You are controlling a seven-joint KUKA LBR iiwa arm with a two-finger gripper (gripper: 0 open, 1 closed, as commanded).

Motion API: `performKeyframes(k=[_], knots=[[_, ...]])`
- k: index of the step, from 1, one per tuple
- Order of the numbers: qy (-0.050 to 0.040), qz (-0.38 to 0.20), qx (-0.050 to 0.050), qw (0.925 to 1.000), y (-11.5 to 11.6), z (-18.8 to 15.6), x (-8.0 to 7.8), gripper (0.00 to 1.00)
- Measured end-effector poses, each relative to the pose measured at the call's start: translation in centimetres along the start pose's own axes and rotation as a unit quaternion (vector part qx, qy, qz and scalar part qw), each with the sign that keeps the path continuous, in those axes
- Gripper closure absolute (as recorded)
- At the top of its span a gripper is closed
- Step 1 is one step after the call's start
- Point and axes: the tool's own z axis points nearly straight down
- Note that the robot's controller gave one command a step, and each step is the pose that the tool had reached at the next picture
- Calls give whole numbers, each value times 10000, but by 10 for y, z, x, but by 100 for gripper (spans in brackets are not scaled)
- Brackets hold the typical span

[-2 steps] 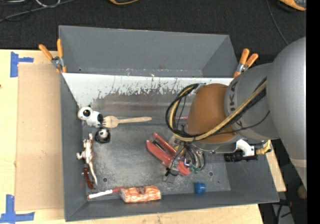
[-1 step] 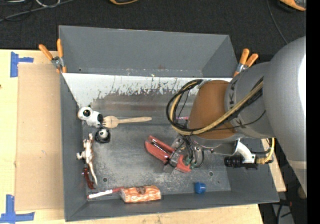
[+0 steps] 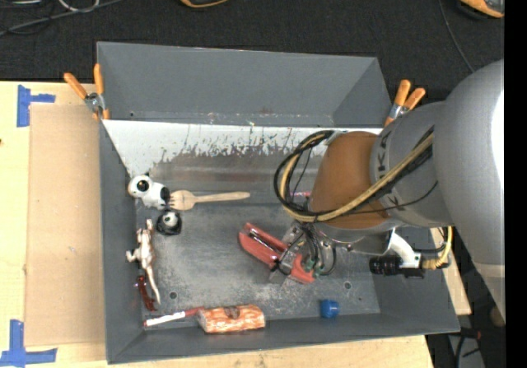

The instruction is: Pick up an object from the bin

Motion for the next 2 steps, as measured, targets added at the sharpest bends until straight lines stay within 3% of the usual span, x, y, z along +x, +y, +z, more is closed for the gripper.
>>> performKeyframes(k=[2], knots=[[19,-11,7,10000,-1,-23,1,100]])
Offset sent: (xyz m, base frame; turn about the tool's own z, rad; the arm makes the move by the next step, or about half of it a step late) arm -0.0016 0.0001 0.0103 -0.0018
